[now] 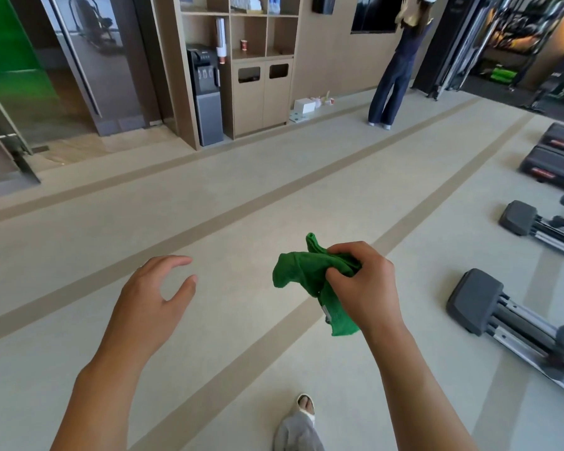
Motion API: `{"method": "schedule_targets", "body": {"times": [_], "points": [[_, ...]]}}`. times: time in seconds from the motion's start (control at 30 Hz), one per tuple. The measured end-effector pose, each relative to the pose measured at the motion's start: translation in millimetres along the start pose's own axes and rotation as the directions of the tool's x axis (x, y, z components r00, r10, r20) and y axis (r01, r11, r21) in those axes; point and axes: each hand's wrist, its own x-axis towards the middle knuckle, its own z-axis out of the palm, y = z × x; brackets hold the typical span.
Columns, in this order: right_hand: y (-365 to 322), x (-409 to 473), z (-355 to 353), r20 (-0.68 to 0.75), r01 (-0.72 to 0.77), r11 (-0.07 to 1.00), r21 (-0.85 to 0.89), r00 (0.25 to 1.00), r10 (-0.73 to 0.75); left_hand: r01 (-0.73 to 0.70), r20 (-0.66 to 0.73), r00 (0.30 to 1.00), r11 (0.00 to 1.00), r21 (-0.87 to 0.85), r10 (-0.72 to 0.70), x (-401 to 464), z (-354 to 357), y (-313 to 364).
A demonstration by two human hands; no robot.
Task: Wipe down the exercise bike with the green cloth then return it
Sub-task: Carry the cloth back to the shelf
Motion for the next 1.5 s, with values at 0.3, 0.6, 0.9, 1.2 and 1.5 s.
{"method": "schedule_targets", "body": {"times": [0.3, 0.6, 0.9, 1.2, 1.5], "points": [[40.1, 155.0, -2.4, 0.08, 0.037, 0.998, 0.06, 0.996, -0.042, -0.047, -0.011, 0.999, 0.998, 0.033, 0.047, 132.1, 68.9, 41.8], [91.5, 285.5, -18.7, 0.088, 0.048, 0.988, 0.145, 0.994, -0.061, -0.06, -0.017, 0.998, 0.995, 0.075, 0.061, 253.5, 136.4, 85.5], [119.0, 378.4, 0.8, 0.09, 0.035, 0.988, 0.149, 0.995, -0.048, -0.084, 0.025, 0.996, 0.989, 0.122, 0.082, 344.8, 178.8, 91.3], [126.0, 473.6, 55.9, 0.098, 0.01, 0.995, 0.099, 0.995, -0.019, -0.095, 0.056, 0.994, 0.992, 0.078, 0.09, 459.9, 210.6, 59.1], [97.4, 594.5, 130.1, 0.096, -0.012, 0.999, 0.035, 0.995, 0.008, -0.097, 0.087, 0.992, 0.995, 0.015, 0.095, 601.4, 219.9, 22.0]]}}
